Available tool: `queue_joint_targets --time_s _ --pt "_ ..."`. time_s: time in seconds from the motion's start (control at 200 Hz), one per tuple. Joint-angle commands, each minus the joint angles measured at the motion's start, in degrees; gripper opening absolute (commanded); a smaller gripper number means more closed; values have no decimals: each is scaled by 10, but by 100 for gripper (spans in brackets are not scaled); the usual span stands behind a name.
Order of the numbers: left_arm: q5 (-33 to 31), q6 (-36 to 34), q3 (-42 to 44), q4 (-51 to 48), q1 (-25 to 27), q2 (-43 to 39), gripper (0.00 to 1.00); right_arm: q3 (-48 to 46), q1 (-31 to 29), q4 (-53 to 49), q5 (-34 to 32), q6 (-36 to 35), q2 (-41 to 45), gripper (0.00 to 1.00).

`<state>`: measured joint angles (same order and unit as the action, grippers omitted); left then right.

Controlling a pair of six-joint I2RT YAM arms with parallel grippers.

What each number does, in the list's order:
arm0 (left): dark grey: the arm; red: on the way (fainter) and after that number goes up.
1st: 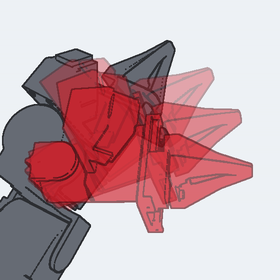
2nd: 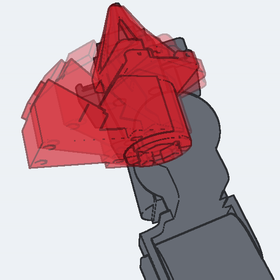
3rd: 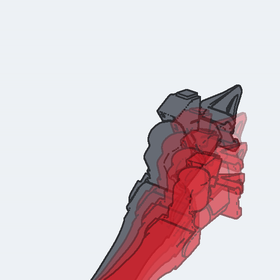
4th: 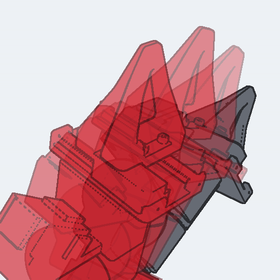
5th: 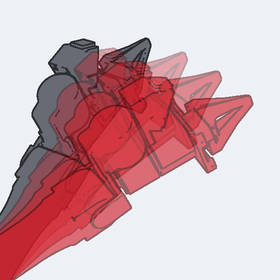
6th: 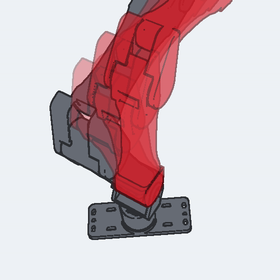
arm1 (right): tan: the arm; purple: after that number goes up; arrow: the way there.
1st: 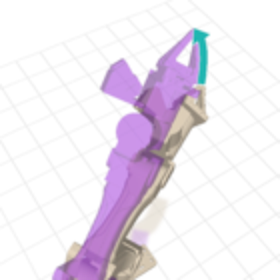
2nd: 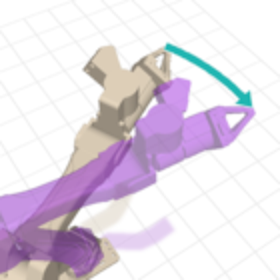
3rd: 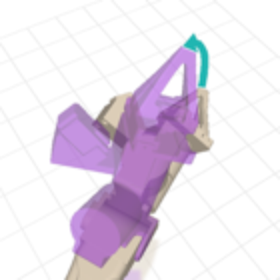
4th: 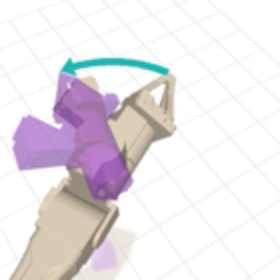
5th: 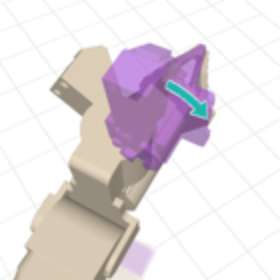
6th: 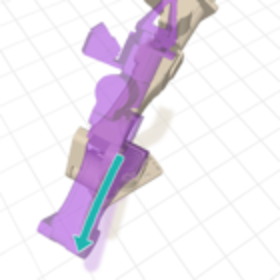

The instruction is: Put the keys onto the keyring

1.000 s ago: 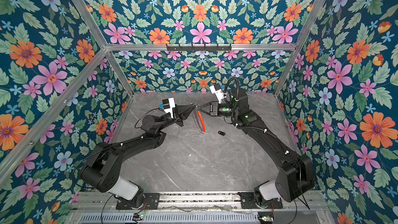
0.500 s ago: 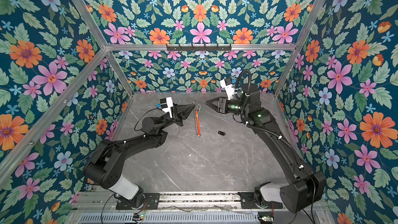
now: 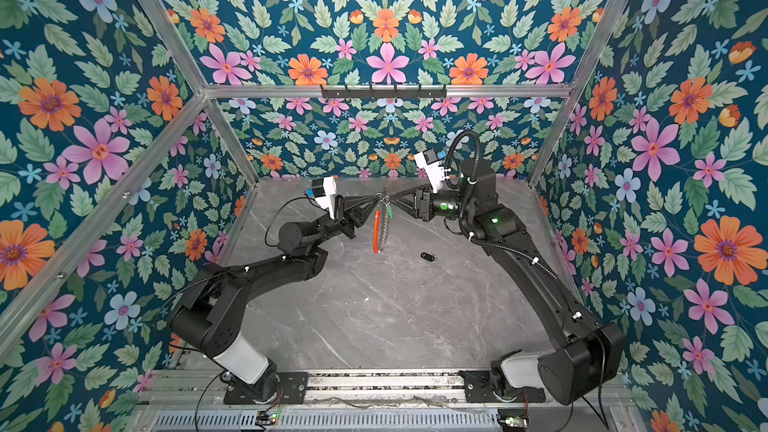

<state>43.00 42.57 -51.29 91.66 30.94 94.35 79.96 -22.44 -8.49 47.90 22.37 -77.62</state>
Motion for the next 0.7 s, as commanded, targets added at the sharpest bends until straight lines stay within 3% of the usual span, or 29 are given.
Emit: queue_joint_targets --time_s 0.0,0.315,0.525,0.695 --pt "-6 24 -7 43 3 3 0 6 -1 35 10 -8 -6 37" --pt "-12 35 -20 43 7 10 0 18 -13 36 18 -8 -27 32" --pt "-12 36 -25 43 8 13 0 12 -18 45 21 -5 -29 11" --pt "-12 39 -29 43 9 17 0 8 -20 57 24 -1 -26 4"
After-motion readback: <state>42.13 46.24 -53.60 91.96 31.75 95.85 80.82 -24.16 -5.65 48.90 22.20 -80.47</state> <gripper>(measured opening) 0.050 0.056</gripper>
